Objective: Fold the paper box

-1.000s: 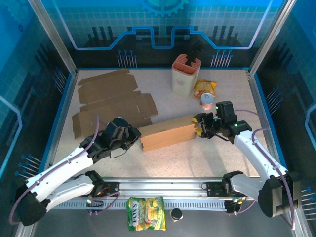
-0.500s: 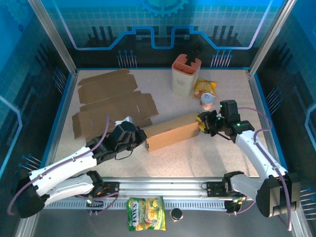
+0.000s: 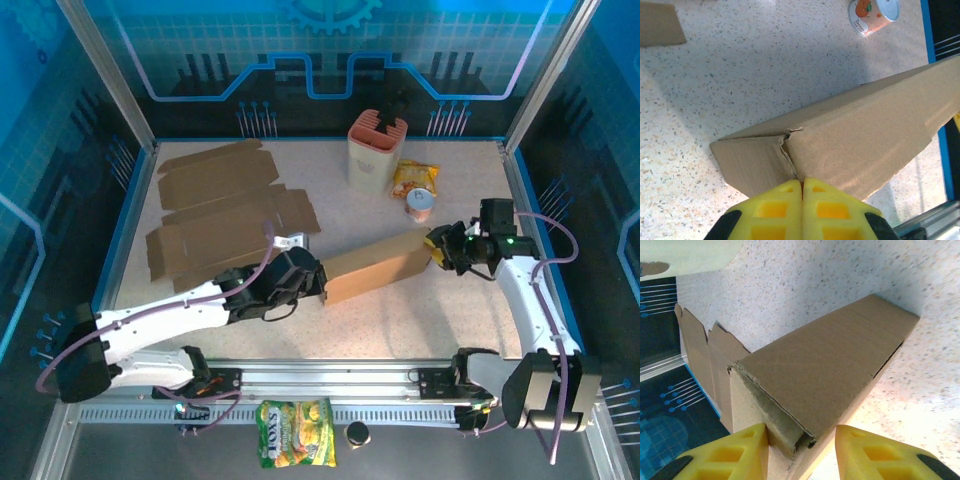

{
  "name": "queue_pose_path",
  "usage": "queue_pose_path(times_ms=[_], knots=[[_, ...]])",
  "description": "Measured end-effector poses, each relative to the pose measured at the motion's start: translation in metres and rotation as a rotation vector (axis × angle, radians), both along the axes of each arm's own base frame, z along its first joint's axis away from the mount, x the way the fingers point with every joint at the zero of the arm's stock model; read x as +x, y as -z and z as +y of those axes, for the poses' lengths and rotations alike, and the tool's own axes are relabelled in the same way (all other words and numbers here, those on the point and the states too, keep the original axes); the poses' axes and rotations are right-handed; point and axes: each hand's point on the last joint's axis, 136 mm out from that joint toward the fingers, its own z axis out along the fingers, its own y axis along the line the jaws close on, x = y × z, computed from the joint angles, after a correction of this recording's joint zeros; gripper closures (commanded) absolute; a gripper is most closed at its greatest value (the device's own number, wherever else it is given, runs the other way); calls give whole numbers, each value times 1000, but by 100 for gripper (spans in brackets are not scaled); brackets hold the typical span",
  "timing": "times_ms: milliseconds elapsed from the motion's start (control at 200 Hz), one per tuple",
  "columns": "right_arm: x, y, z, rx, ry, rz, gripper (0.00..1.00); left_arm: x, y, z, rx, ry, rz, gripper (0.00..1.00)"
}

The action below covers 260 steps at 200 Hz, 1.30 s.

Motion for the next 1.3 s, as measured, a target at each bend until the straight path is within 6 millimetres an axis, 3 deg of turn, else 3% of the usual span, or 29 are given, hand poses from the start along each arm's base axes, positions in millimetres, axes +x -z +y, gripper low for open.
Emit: queue_pose_path(times_ms=[290, 450, 610, 750, 825, 991, 1126, 1301], knots=[[-19, -2, -14, -76, 11, 24, 64, -2, -1, -13, 113, 64, -75, 100], [-50, 0, -22, -124, 66, 74, 62, -3, 3, -18, 146, 97, -91, 100], [-102, 36, -12, -102, 60, 280, 60, -13, 26, -26, 186, 164, -46, 100], [-125, 59, -8, -80, 67, 390, 58, -21, 44, -24, 210, 191, -9, 100], [-127, 63, -6, -67, 65, 410, 54, -21, 46, -23, 212, 192, 0, 95], [-107, 61, 0, -44, 53, 347, 36, -12, 48, -17, 164, 141, 54, 71], [-84, 61, 16, 11, 57, 223, 32, 18, 51, -3, 81, 35, 134, 61], [-73, 90, 43, 88, 85, 202, 30, 64, 75, -3, 13, -50, 238, 55]])
